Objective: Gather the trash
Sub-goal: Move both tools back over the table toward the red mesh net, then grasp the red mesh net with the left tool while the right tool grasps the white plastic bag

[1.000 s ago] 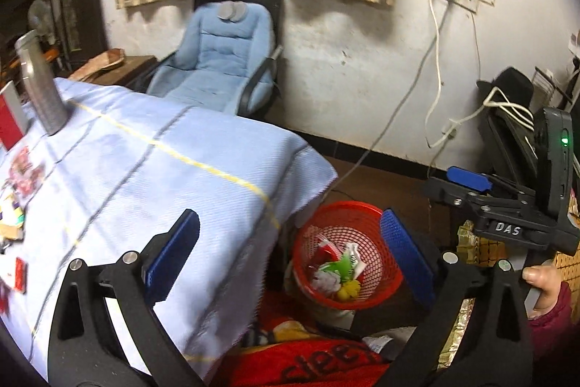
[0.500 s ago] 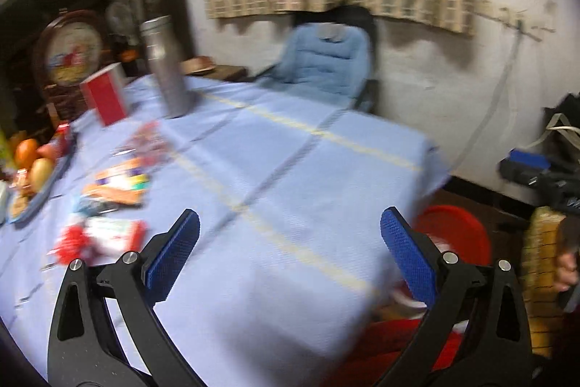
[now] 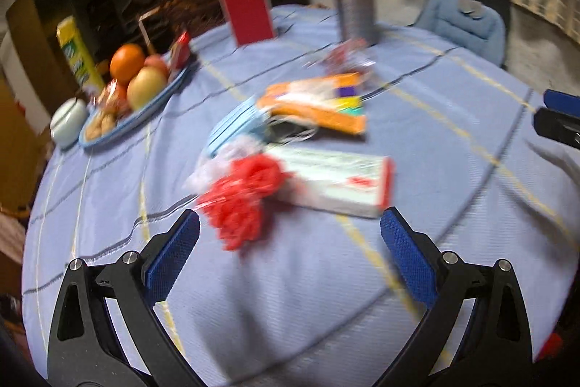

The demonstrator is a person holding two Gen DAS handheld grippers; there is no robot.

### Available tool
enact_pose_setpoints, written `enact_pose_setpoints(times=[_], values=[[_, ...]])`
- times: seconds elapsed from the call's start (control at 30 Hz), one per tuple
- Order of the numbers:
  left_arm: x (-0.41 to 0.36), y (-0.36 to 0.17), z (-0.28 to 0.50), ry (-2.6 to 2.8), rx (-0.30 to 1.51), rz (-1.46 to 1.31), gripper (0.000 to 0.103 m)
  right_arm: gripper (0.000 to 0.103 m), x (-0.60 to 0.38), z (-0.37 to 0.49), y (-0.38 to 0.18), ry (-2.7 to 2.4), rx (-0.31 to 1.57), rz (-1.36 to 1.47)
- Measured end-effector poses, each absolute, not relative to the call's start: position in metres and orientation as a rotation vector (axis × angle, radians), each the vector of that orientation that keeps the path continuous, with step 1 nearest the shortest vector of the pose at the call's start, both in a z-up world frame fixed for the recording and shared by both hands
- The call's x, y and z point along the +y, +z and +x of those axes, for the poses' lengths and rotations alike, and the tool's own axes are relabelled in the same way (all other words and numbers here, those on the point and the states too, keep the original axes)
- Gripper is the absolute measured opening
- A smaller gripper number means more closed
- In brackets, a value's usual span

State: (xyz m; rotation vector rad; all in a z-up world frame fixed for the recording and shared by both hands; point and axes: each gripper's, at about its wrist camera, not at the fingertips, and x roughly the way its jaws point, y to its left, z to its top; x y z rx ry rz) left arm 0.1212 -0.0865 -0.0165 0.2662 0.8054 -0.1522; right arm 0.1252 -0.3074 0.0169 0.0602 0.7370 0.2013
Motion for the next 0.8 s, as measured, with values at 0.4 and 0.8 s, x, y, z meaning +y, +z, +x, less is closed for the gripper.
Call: enact_pose_setpoints(times=[0.4,0.8], values=[[-0.042,-0.045,0.156,-0.137,0.985,0.097,0.097,0.096,-0.282,0.188,-0.021,0.207,0.882,0.083],[-0.029,-0.046,0.172,-0.132,0.978,0.089,0.098,0.097,-0.279,0.193,-0.035,0.195,0.966,0.075]])
